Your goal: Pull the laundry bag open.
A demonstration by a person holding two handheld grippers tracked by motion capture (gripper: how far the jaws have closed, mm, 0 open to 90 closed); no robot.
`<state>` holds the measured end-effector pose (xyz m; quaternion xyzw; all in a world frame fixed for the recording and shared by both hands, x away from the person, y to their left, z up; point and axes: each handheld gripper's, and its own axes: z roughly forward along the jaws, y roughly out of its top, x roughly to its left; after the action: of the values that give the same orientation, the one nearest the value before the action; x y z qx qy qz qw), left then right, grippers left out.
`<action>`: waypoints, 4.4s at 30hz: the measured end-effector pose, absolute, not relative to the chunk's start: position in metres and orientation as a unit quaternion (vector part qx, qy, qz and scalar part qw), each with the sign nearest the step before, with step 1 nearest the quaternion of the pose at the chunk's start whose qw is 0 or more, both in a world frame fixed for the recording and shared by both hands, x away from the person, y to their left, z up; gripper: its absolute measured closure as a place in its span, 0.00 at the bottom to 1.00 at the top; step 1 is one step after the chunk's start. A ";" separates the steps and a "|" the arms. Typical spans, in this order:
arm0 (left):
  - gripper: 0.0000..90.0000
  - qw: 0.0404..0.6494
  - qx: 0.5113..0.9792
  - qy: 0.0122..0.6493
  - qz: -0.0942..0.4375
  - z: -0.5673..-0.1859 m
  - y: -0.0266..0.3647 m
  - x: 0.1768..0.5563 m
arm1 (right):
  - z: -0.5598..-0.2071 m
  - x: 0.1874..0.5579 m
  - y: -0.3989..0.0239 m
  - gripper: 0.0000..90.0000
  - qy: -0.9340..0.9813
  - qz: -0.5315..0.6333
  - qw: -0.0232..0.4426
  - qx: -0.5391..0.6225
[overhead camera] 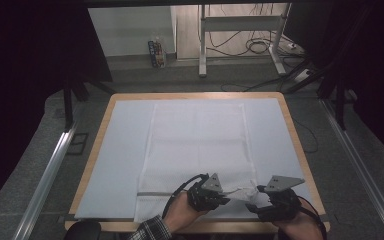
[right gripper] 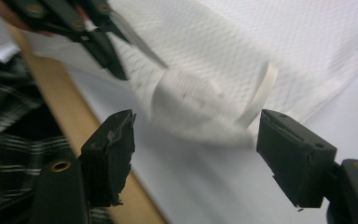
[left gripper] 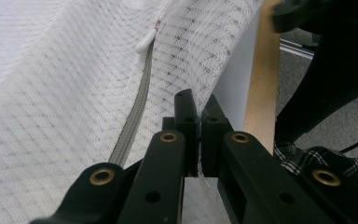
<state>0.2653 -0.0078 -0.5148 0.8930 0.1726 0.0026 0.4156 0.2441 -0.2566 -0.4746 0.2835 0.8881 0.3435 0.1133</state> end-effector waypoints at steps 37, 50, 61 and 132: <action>0.76 0.380 0.914 0.134 -0.035 -0.510 -0.038 0.325 | -0.487 0.228 -0.244 0.95 0.922 0.274 0.229 0.146; 0.70 0.354 0.931 0.091 0.006 -0.515 -0.057 0.317 | -0.485 0.227 -0.245 0.95 0.918 0.284 0.234 0.148; 0.85 0.349 0.935 0.064 0.007 -0.520 -0.067 0.316 | -0.485 0.227 -0.243 0.96 0.916 0.286 0.237 0.149; 0.97 0.432 0.900 0.066 -0.005 -0.500 -0.026 0.314 | -0.476 0.283 -0.268 0.88 0.815 0.405 -0.023 0.414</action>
<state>0.3138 -0.0265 -0.4997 0.8997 0.0660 -0.0051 0.4316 0.2832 -0.2677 -0.4758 0.4139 0.8150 0.4050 -0.0229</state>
